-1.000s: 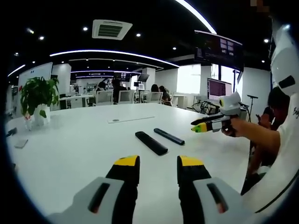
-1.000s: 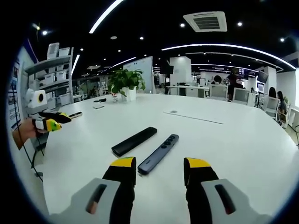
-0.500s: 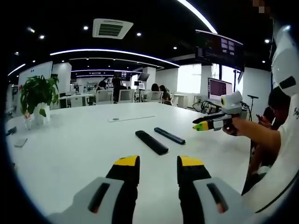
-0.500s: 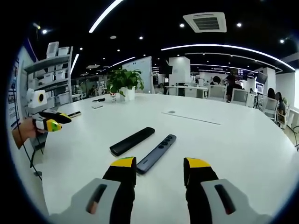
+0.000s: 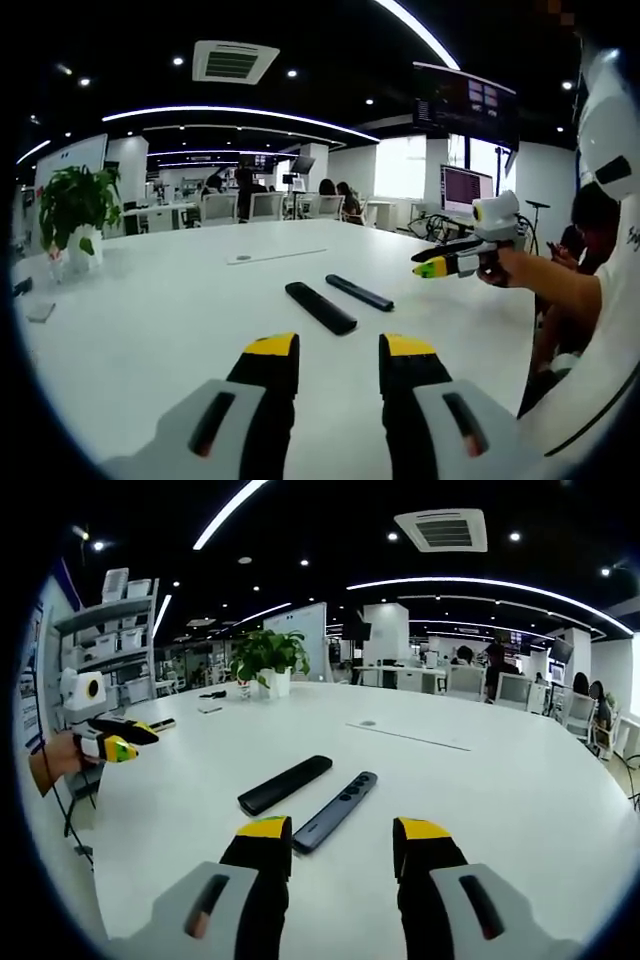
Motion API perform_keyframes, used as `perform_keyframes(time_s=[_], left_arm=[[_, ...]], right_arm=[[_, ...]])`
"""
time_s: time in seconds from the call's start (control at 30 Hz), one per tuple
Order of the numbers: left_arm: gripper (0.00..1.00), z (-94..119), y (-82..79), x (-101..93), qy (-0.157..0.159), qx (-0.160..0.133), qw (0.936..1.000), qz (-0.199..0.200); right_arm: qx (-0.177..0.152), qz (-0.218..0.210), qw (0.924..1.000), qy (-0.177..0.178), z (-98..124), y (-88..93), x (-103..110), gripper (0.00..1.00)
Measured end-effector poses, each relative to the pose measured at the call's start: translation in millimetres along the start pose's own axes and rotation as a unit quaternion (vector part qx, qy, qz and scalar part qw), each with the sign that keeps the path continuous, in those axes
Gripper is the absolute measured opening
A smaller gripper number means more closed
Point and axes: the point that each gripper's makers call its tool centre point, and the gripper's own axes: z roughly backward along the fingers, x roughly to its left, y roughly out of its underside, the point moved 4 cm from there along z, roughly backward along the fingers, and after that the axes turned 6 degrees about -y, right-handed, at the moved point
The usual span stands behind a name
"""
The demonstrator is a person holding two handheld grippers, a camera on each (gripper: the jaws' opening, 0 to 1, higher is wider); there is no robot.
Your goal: Pflip the remote and laser pointer to the front side, press the buttons, and align them neatly on the table
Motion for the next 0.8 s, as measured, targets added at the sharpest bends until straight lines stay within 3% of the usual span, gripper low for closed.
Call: perform_keyframes(time_s=[0.43, 0.8], left_arm=[[0.33, -2.3, -3.0, 0.5, -0.005, -0.005, 1.0, -0.004], [0.35, -2.9, -0.5, -1.9, -0.004, -0.002, 0.9999, -0.01]], right_arm=[[-0.017, 0.004, 0.9998, -0.013, 6.5, -10.4, 2.7, 0.43], [-0.009, 0.001, 0.9997, -0.022, 12.0, -6.1, 5.5, 0.41]])
